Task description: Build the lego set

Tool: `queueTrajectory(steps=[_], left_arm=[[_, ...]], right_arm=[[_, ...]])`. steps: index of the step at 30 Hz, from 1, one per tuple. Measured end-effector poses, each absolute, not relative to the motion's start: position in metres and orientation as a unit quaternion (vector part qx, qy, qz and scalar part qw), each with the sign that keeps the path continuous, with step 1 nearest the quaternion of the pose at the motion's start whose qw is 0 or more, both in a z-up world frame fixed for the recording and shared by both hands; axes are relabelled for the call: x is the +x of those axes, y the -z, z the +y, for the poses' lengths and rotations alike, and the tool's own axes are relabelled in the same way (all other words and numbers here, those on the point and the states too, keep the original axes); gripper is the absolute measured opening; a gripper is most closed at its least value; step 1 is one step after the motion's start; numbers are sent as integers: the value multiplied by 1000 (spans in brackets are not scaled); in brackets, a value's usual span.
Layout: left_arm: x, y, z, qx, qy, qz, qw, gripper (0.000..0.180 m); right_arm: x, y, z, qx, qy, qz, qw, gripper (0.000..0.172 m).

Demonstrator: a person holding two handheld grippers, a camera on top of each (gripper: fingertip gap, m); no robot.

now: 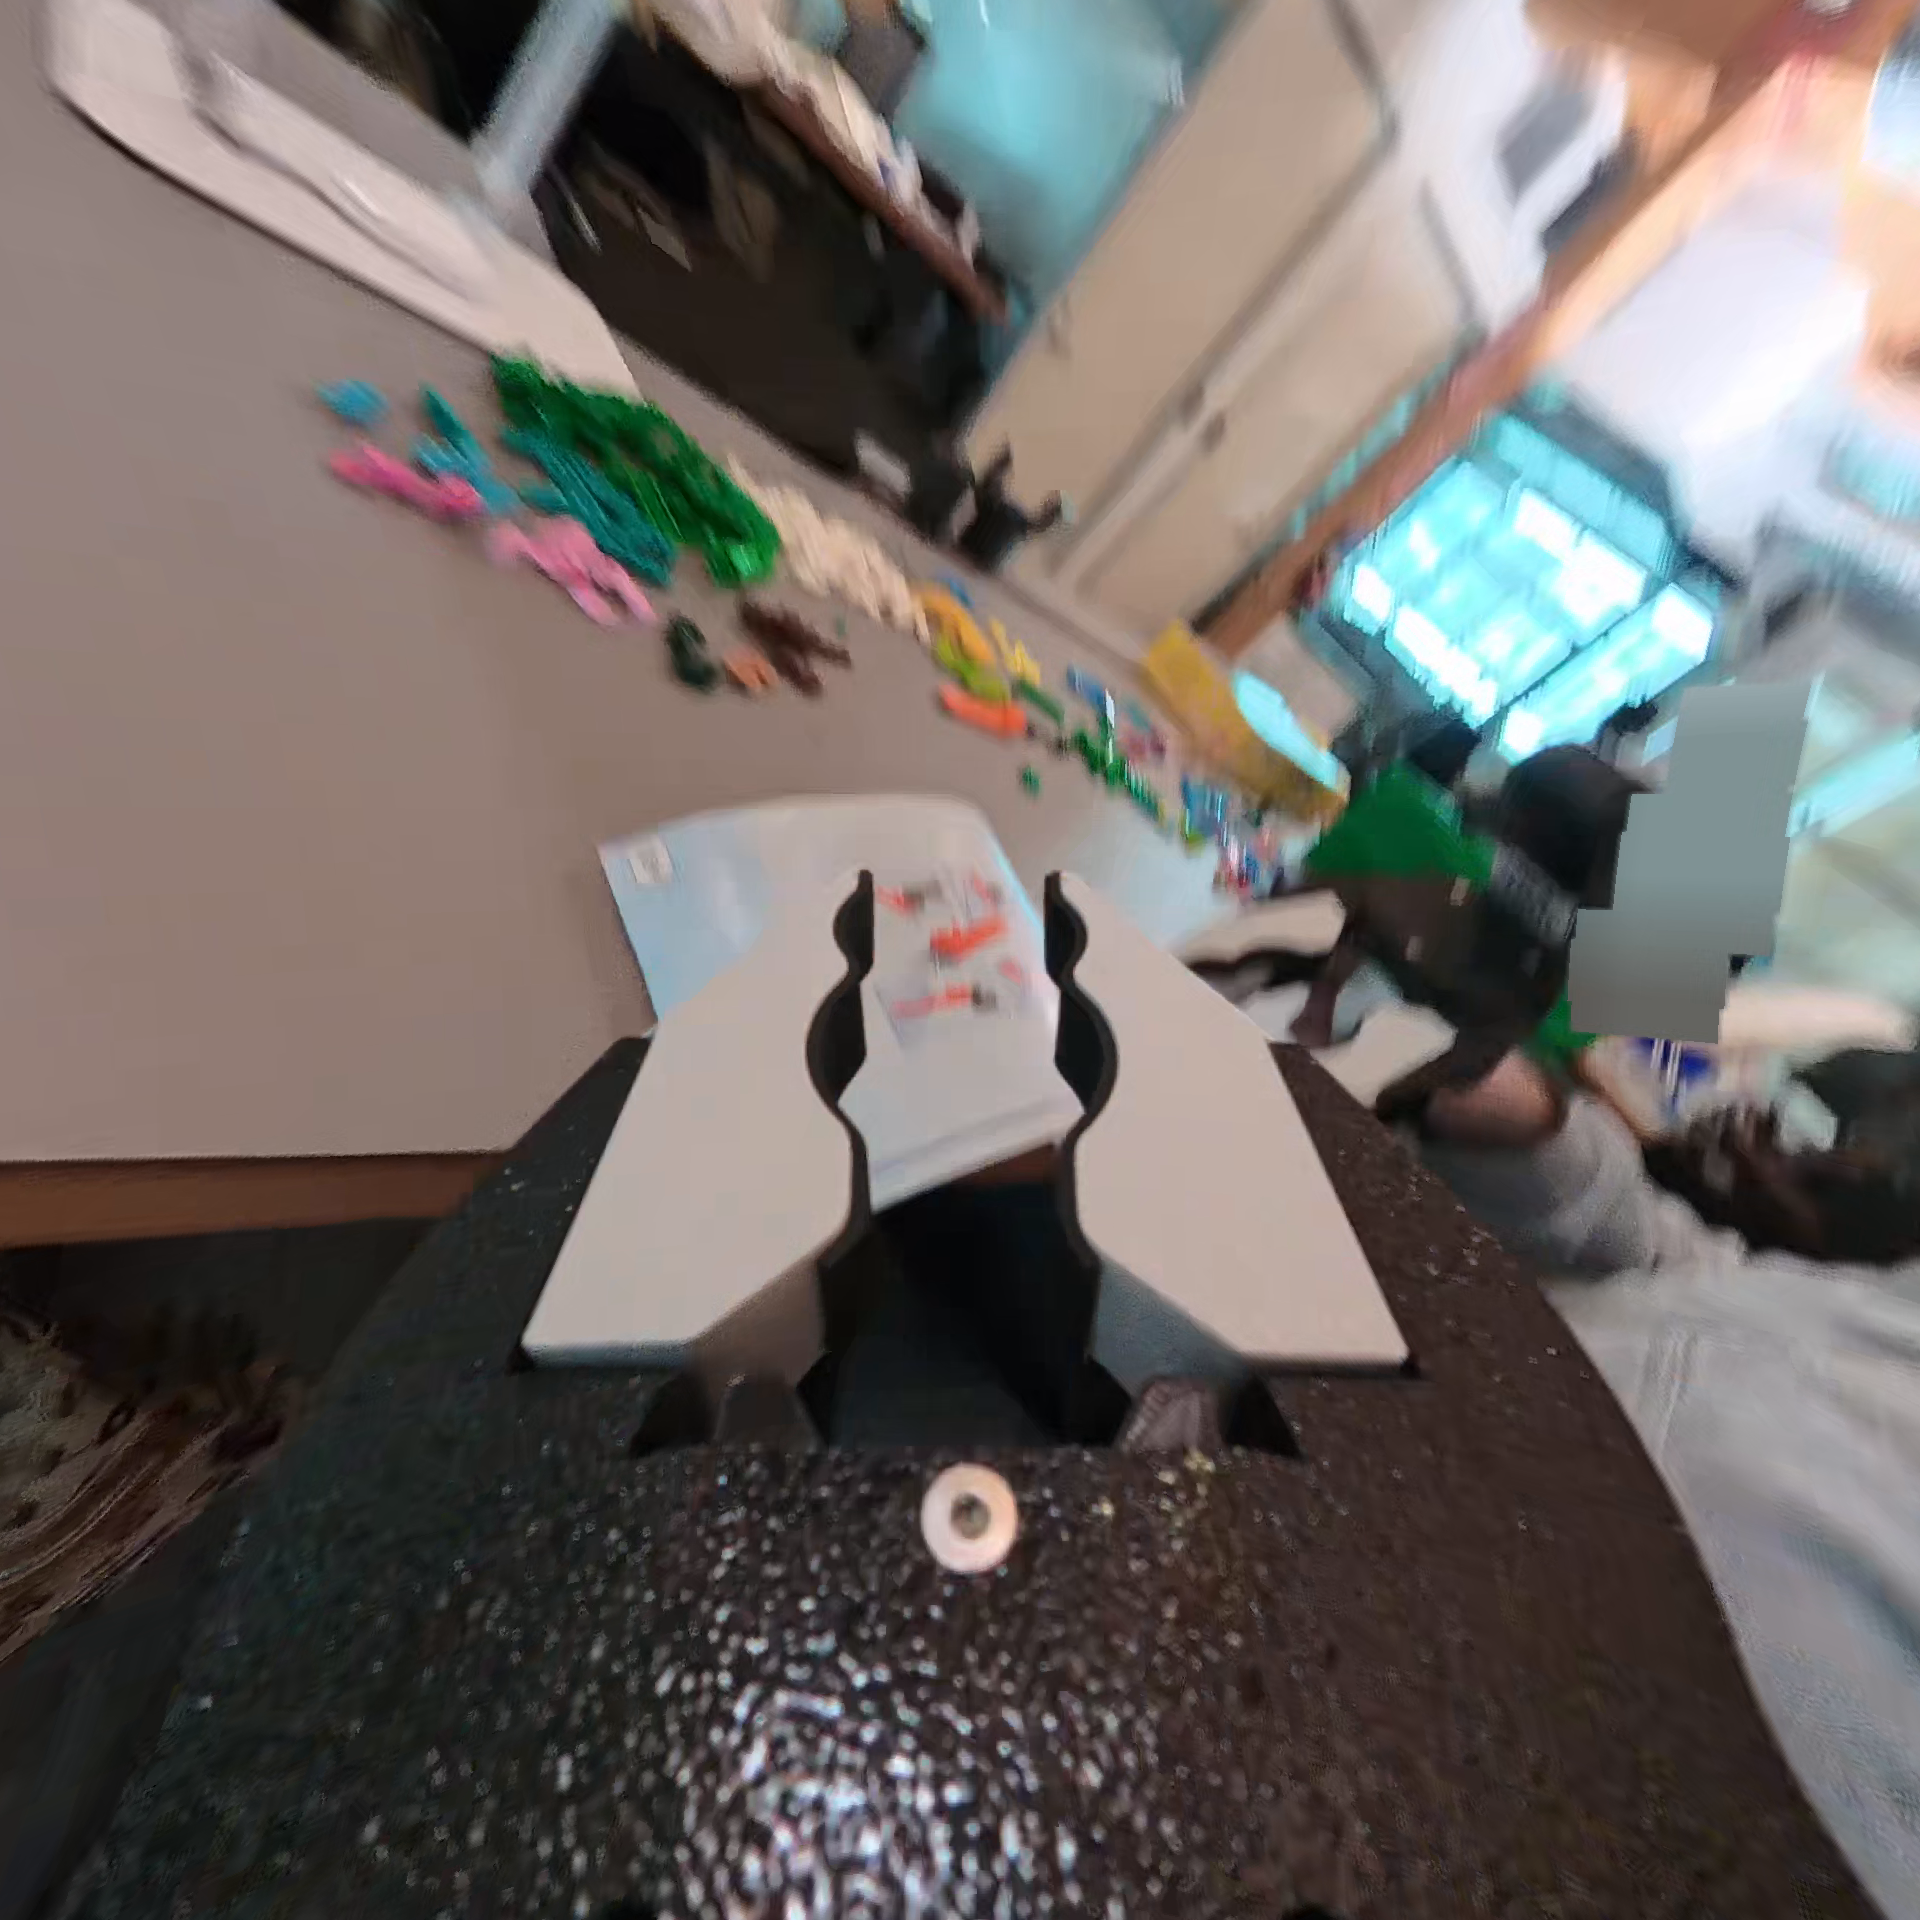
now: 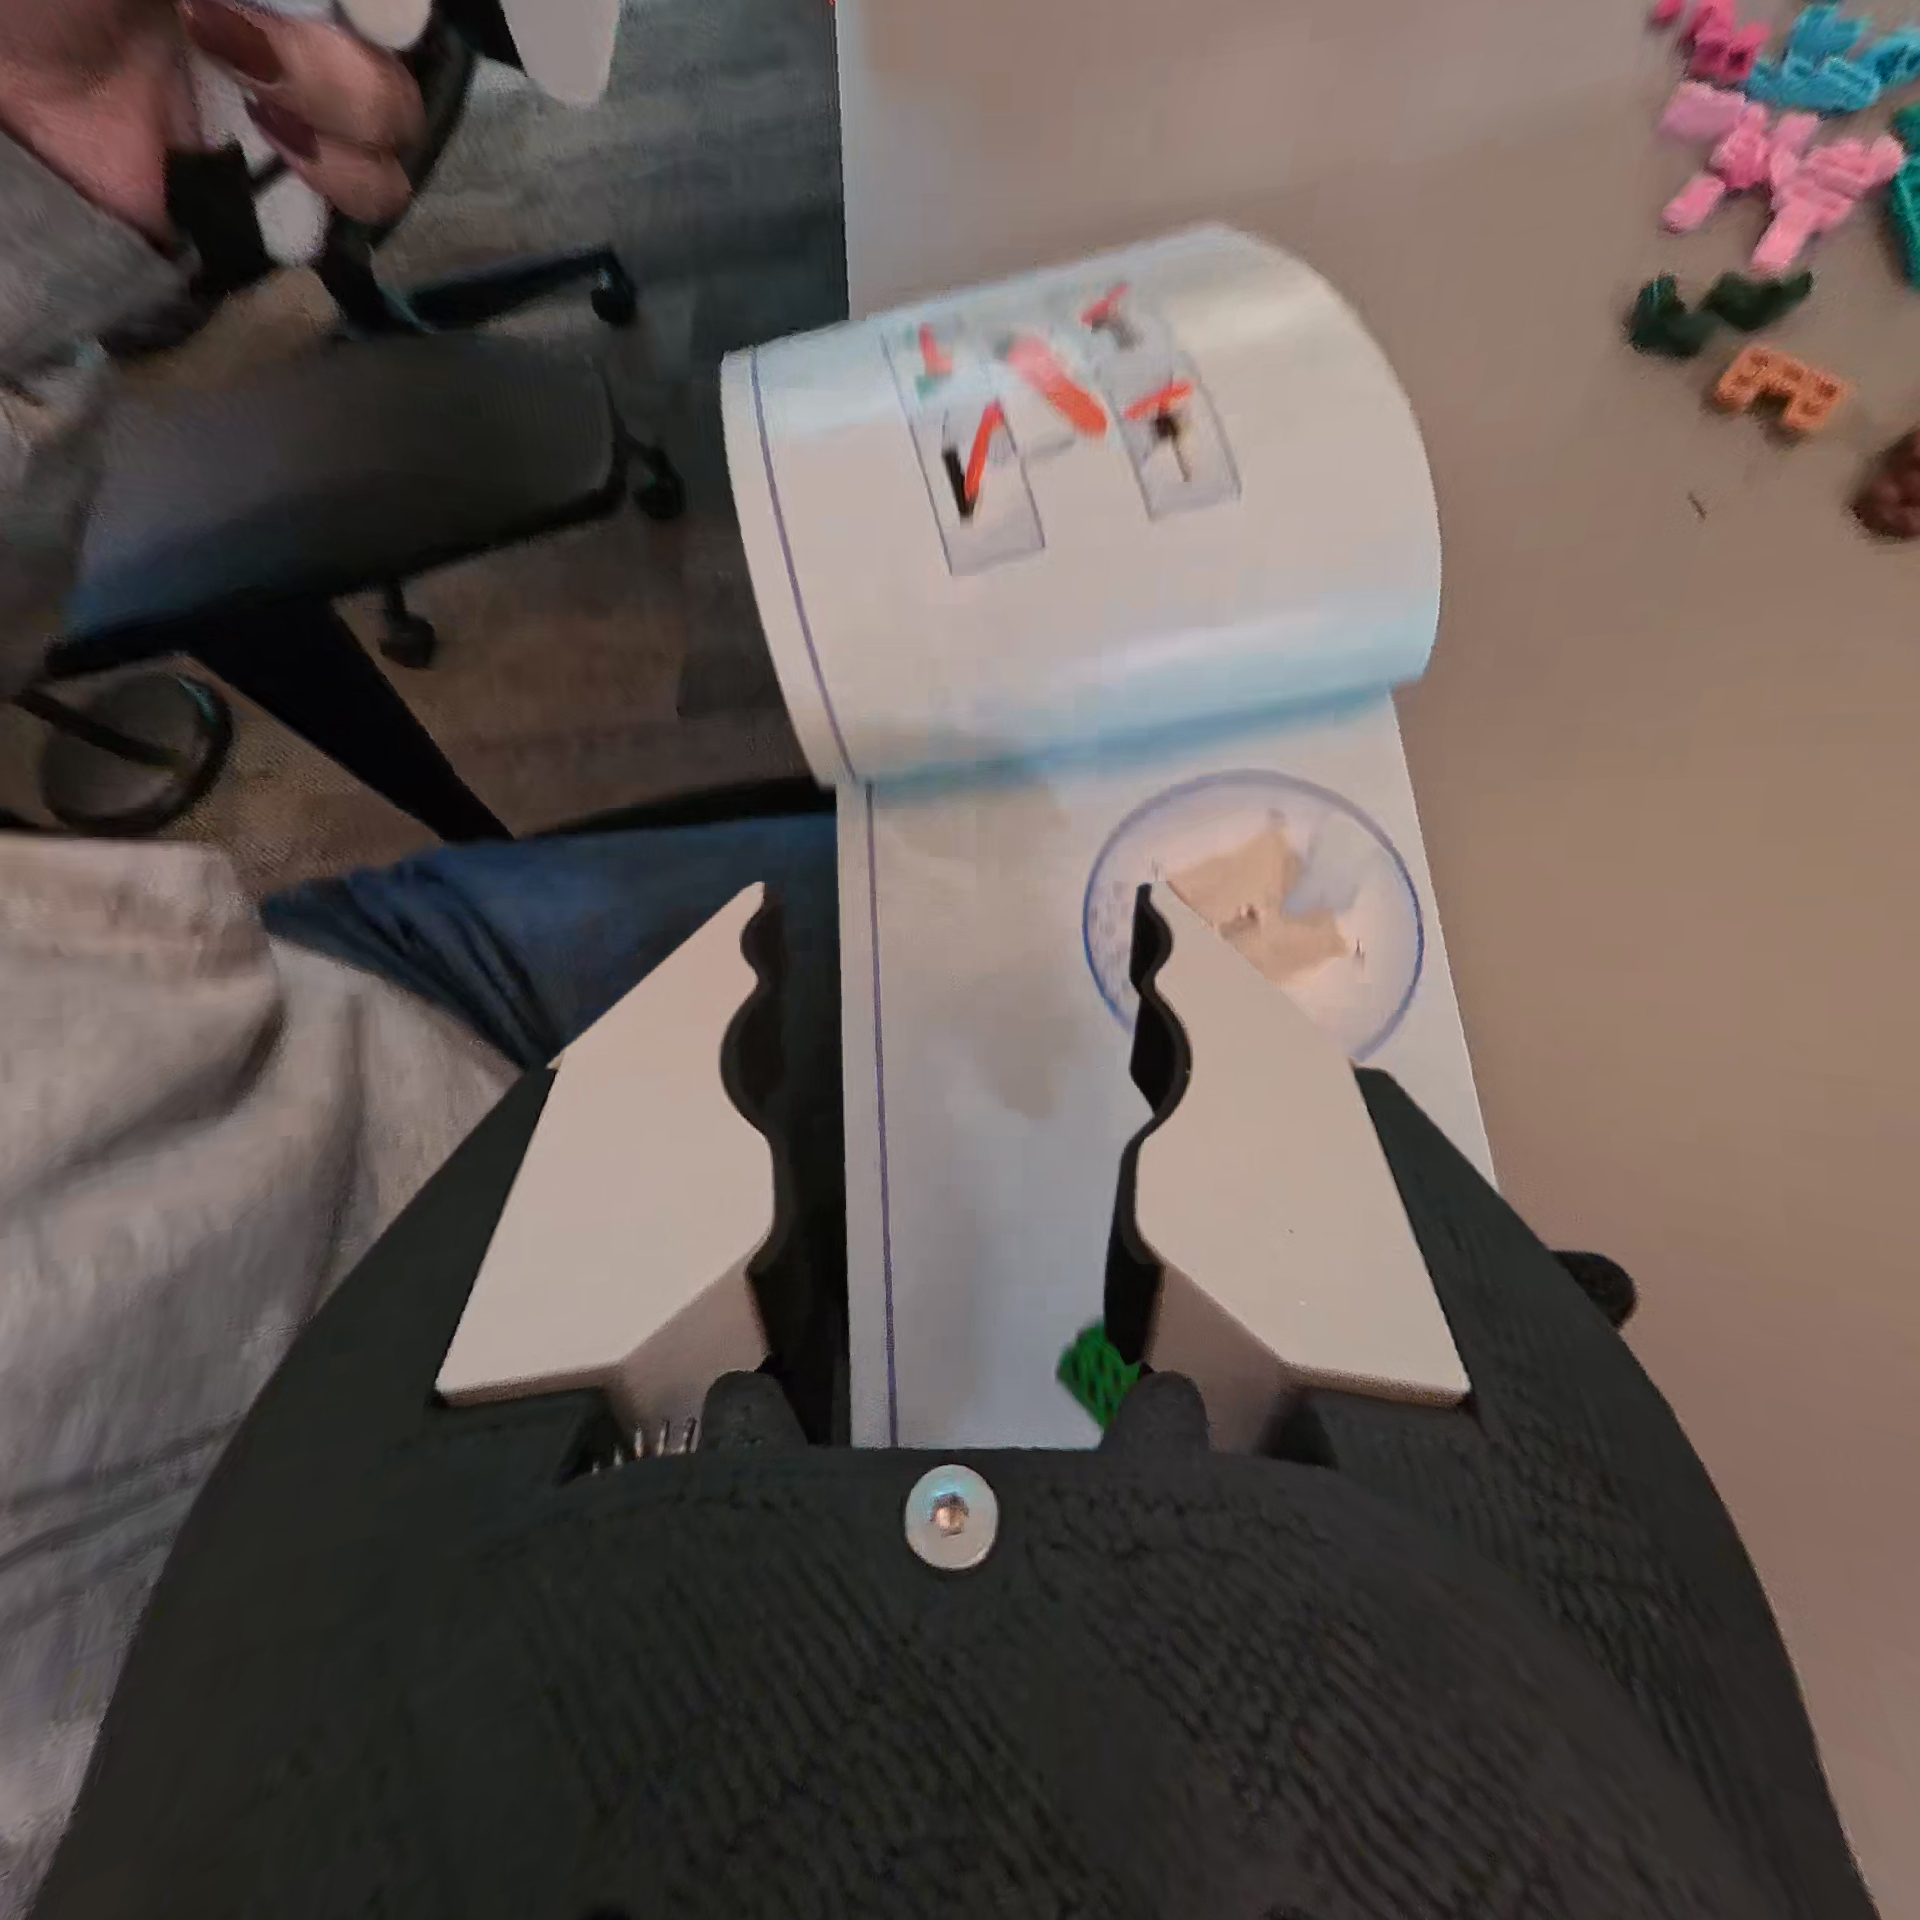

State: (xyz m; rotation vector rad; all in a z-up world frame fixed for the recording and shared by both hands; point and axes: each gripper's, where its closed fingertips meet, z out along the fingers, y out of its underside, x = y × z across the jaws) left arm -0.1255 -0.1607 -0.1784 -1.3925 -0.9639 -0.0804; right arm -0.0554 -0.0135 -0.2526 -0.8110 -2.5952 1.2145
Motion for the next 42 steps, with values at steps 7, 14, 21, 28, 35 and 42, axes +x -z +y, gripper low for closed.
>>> queueTrajectory(steps=[7, 14, 21, 28, 35, 42], left_arm=[[-85, 227, -115, -761, 12, -331, 558, 39], [-82, 212, -125, -763, -17, -294, 575, 43], [-98, 235, -166, -807, -111, -275, 511, 48], [-85, 231, -149, -822, -104, -211, 518, 66], [-104, 263, -146, -882, -236, -127, 389, 49], [-110, 265, -144, -881, -305, -67, 355, 10]], right_arm=[[-28, 263, 4, -276, -394, -872, 85, 71], [-46, 255, -34, -282, -427, -856, 75, 65], [-64, 267, -51, -283, -403, -866, 86, 52], [-73, 266, -60, -283, -399, -868, 82, 47], [-76, 269, -64, -284, -395, -870, 74, 47], [-71, 264, -57, -292, -382, -874, 73, 47]])
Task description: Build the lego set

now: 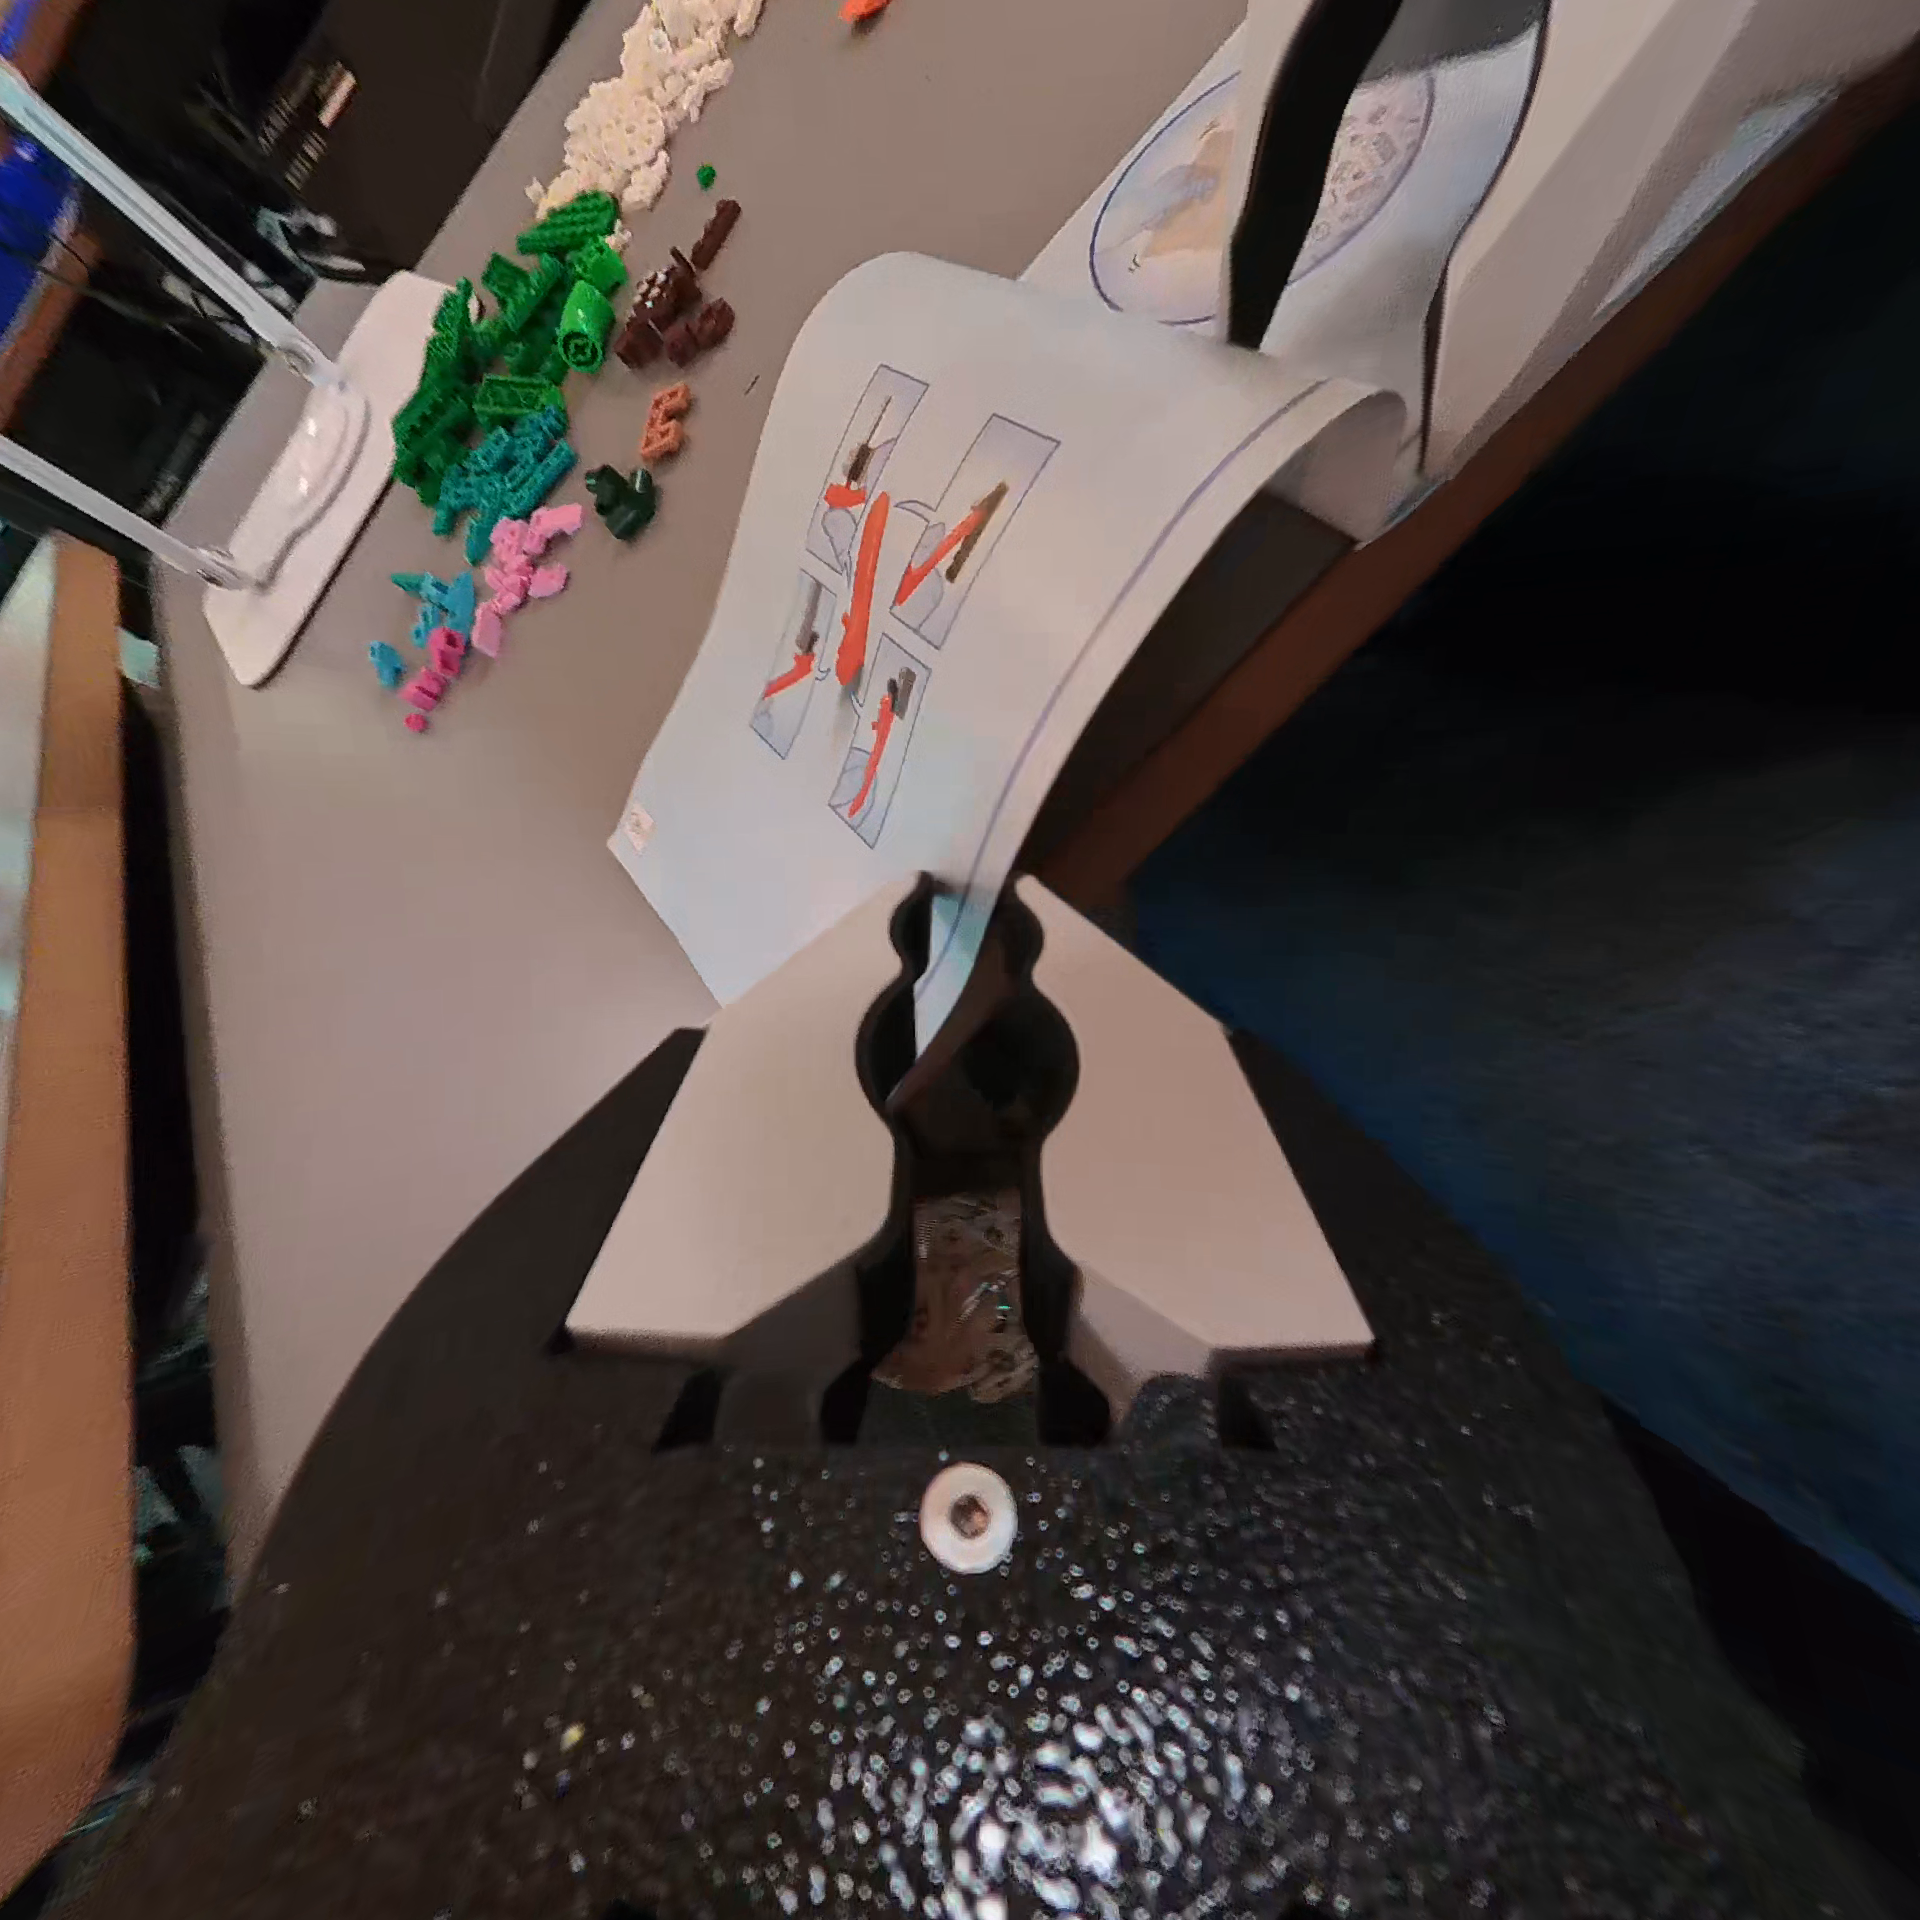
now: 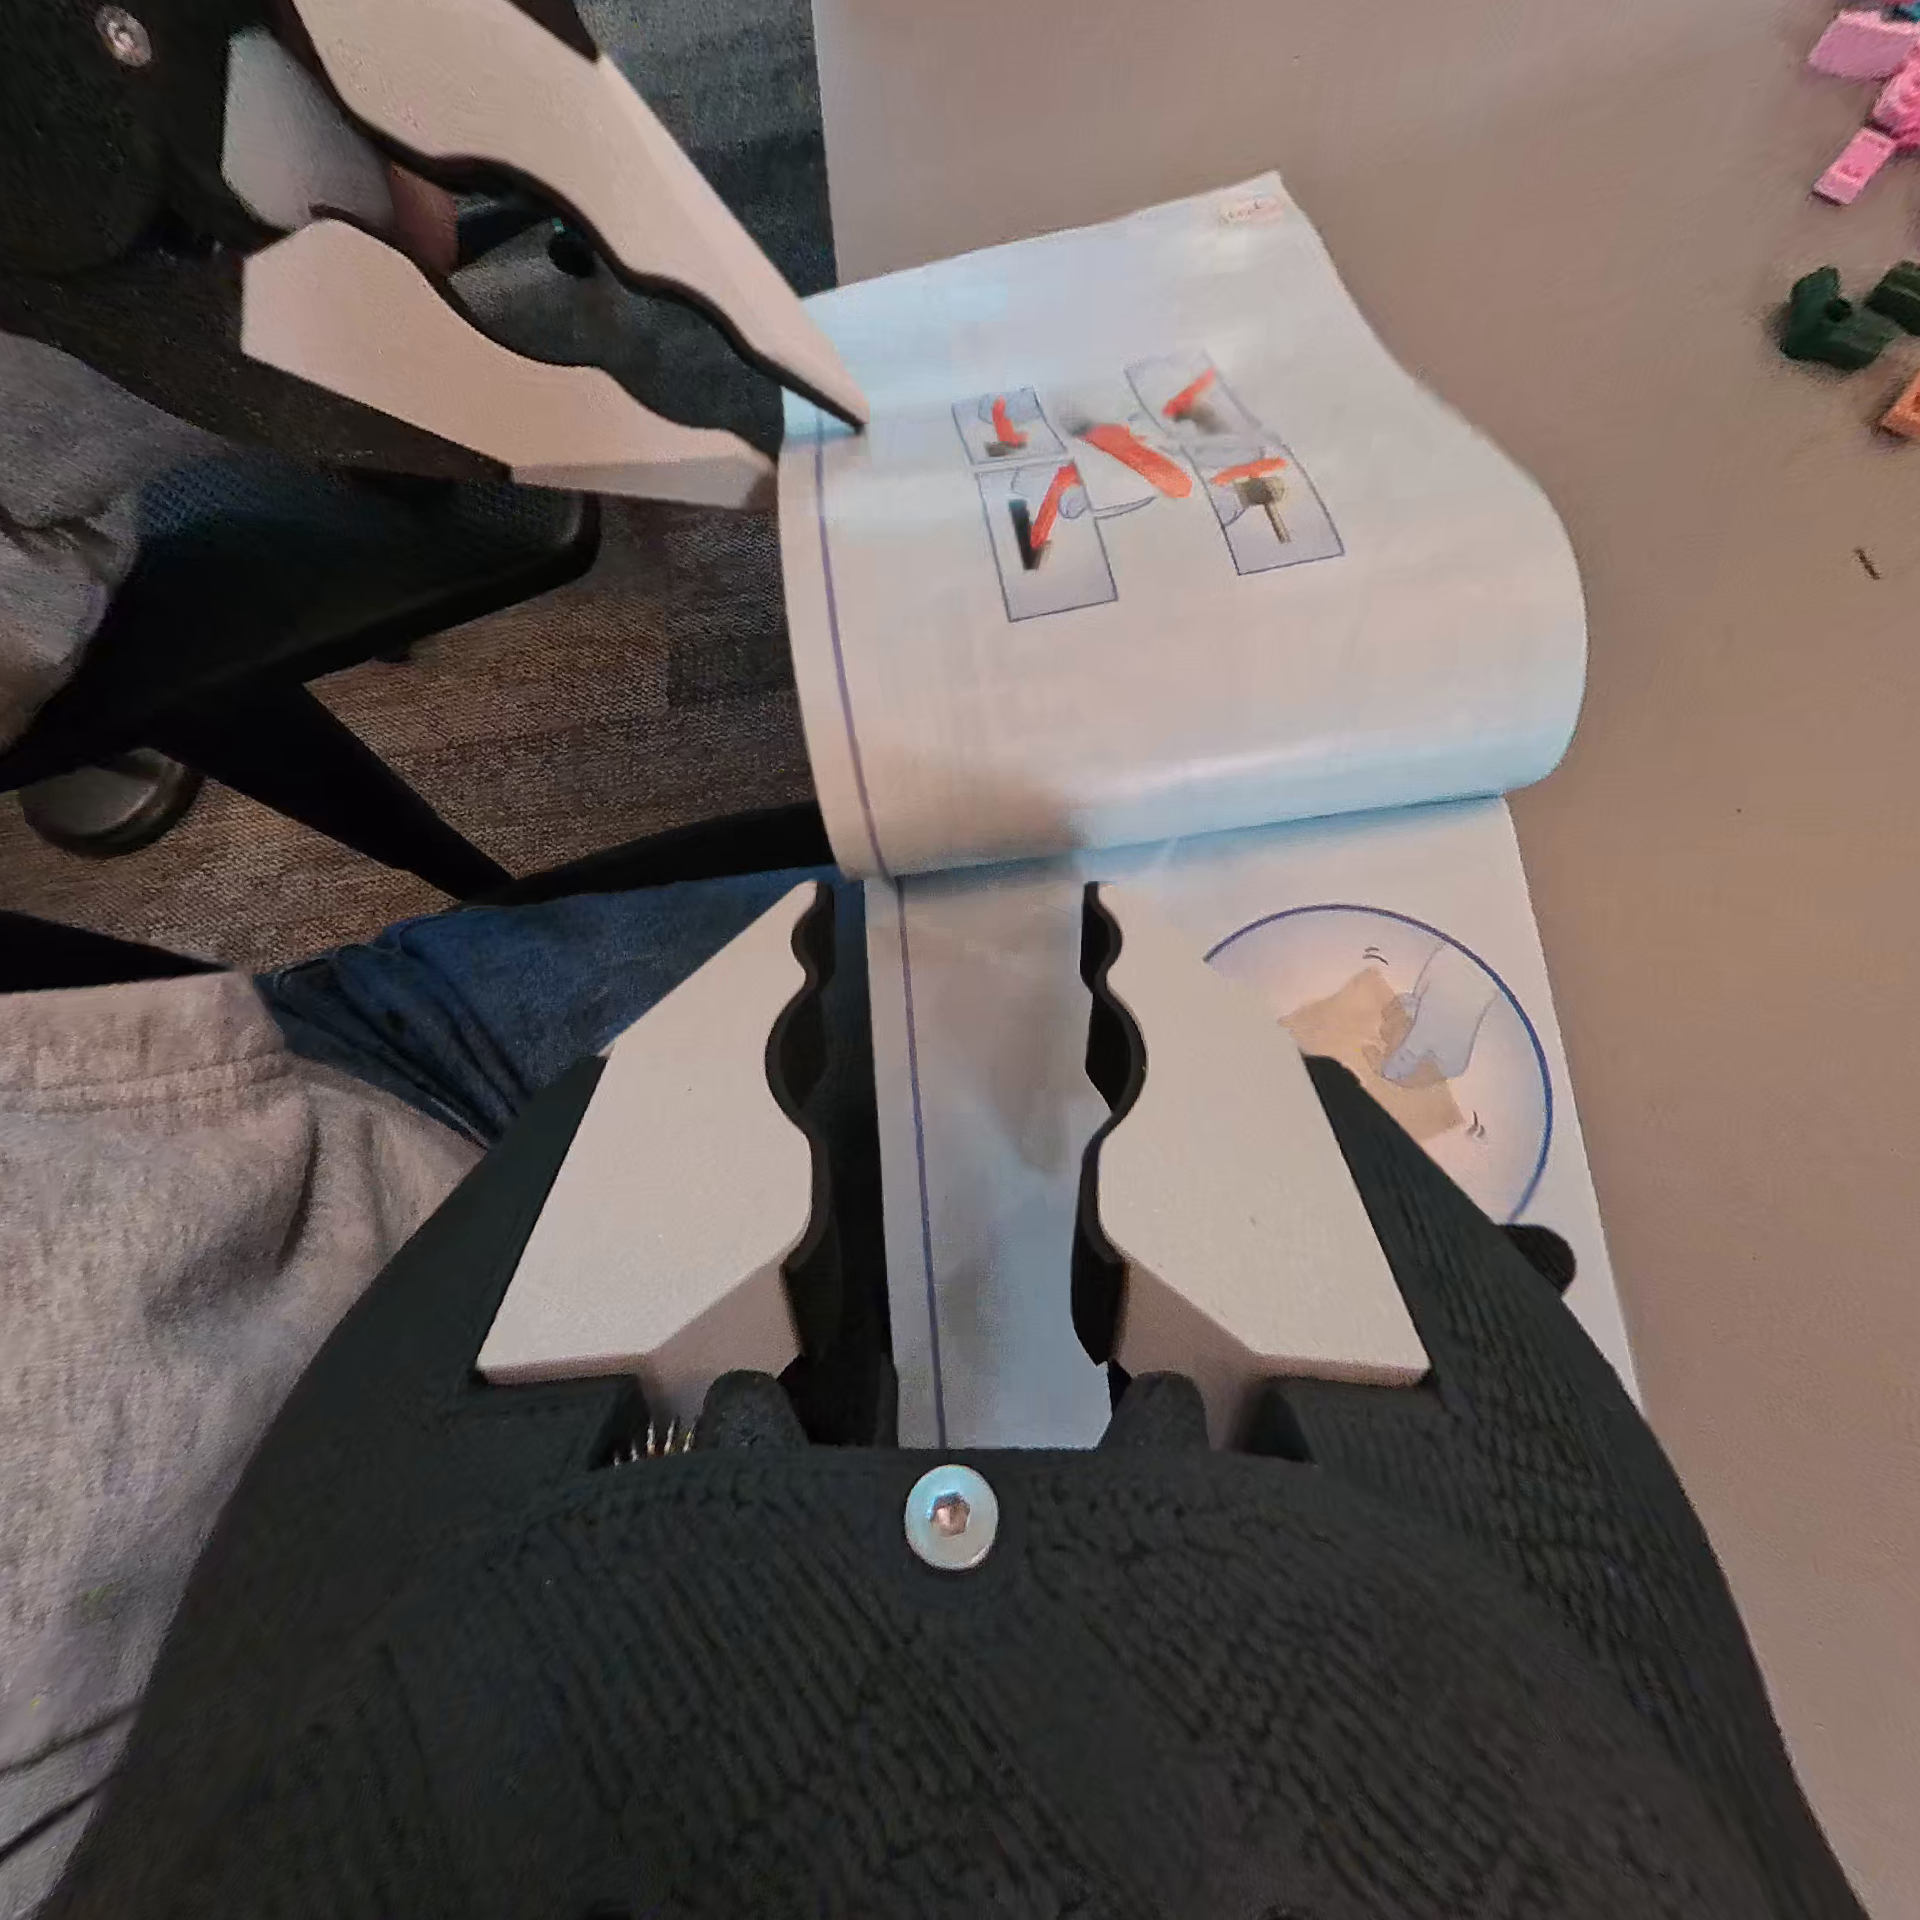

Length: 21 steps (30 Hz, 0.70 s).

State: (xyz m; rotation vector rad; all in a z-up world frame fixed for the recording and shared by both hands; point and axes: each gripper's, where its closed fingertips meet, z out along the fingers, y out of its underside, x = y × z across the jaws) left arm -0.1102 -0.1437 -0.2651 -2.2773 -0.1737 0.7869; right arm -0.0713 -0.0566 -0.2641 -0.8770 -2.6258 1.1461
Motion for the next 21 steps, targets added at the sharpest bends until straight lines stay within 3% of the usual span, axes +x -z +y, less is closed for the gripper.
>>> queueTrajectory(steps=[3, 9, 15, 21], left_arm=[[-109, 262, -145, -876, -328, -51, 349, 0], [-100, 259, -142, -871, -348, -12, 347, 0], [-98, 261, -142, -855, -424, 63, 291, 0], [-83, 262, -124, -851, -413, 103, 307, 0]], right_arm=[[-61, 259, -51, -282, -374, -880, 70, 49], [-46, 271, -34, -283, -338, -896, 57, 49], [-39, 273, -22, -297, -329, -895, 46, 49], [-31, 274, 4, -318, -304, -898, 29, 43]])
